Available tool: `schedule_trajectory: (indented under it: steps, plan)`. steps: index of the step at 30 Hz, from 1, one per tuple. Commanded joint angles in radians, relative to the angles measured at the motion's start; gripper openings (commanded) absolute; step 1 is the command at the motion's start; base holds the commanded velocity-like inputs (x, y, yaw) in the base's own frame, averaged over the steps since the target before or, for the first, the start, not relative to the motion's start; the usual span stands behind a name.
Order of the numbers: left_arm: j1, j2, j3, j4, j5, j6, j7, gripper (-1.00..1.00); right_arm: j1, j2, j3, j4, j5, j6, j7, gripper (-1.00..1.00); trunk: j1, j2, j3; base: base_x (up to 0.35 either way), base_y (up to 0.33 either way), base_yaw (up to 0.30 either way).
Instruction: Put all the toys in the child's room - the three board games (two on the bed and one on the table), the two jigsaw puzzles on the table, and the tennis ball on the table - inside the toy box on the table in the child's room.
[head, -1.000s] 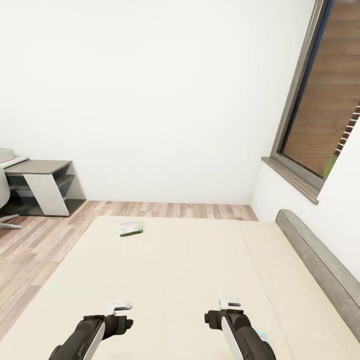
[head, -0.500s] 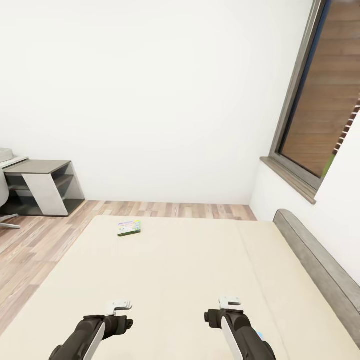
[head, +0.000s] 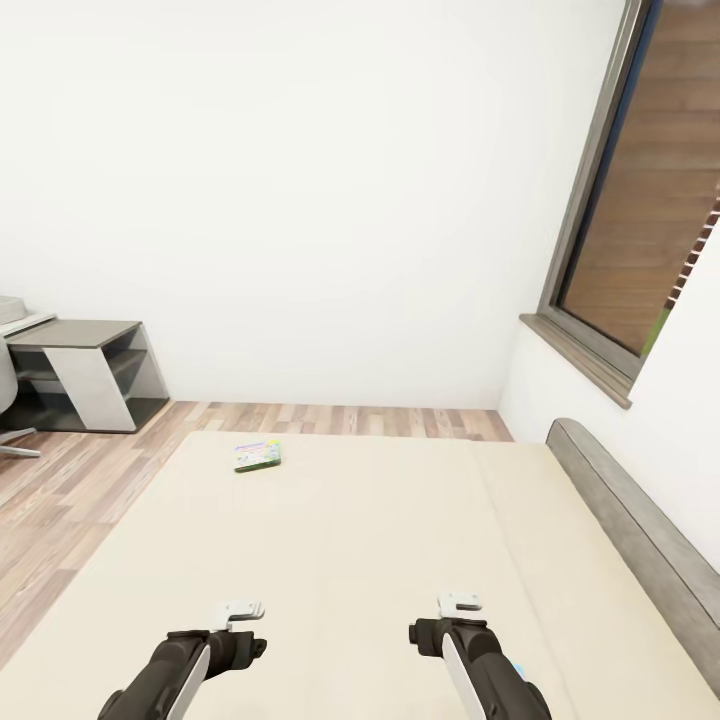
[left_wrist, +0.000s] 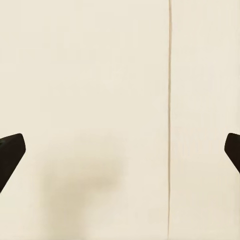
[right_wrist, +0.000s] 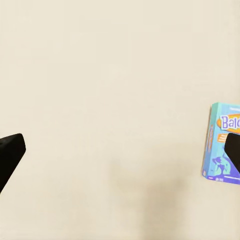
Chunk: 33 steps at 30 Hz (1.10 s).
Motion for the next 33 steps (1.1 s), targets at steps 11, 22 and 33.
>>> schedule_trajectory:
  steps: [11, 22, 33]
  plan:
    - [-0.001, -0.001, 0.003, -0.001, 0.002, 0.006, -0.004, 1.0, -0.001, 0.0, 0.001, -0.001, -0.004, 0.005, -0.005, 1.0, 0.001, -0.002, -0.002, 0.0, -0.144, 0.0]
    - [-0.001, 0.0, 0.003, -0.001, 0.002, 0.006, -0.004, 1.0, -0.001, 0.0, 0.001, -0.001, -0.004, 0.005, -0.005, 1.0, 0.001, -0.002, -0.002, 0.0, -0.021, 0.0]
    - [-0.001, -0.001, 0.003, -0.001, 0.002, 0.006, -0.004, 1.0, -0.001, 0.0, 0.001, -0.001, -0.004, 0.004, -0.005, 1.0, 0.001, -0.002, -0.002, 0.0, -0.022, 0.0]
